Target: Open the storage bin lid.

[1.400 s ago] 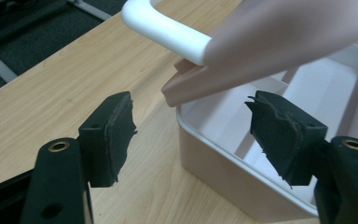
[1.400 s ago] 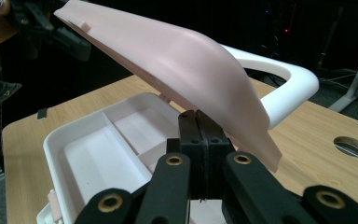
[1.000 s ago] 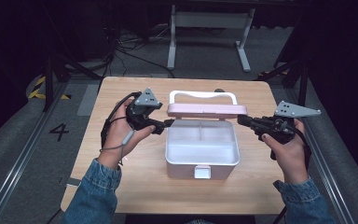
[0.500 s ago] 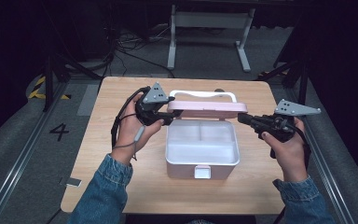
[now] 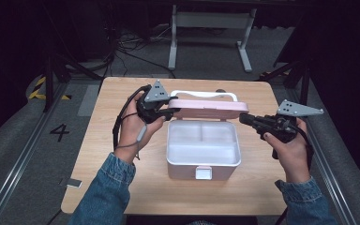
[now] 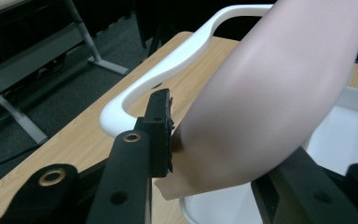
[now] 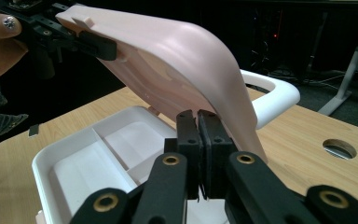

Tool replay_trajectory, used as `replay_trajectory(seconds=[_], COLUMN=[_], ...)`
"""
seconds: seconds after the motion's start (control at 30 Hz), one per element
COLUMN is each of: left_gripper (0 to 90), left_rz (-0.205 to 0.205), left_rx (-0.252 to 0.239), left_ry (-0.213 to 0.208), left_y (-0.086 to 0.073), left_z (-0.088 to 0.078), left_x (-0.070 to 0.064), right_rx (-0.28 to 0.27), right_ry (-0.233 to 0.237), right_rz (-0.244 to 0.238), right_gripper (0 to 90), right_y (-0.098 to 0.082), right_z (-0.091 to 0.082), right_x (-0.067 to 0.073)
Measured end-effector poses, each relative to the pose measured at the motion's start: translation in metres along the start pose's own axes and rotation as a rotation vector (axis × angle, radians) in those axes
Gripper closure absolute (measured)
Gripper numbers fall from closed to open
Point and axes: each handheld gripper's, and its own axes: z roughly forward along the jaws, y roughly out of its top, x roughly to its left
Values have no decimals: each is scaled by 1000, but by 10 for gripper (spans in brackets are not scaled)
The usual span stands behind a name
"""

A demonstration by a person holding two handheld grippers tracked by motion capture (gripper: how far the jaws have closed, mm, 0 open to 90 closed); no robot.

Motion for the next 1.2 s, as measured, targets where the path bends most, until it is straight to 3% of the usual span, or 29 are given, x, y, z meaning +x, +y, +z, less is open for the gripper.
replay_trajectory(seconds=[0.27,0.77,1.2], left_gripper=[693,663,620], left_rz=[-9,-91,-165], left_rx=[48,80,104], left_ry=[-1,12,23], left_y=[10,22,25], left_z=[5,27,45], left_x=[10,34,52], right_rx=[12,9,19], right_ry=[-19,-104,-143], right_rz=[-2,35,59], right_gripper=[804,763,750], right_y=[-2,-15,-23], right_z=[-9,-41,-53], right_x=[0,-9,-12])
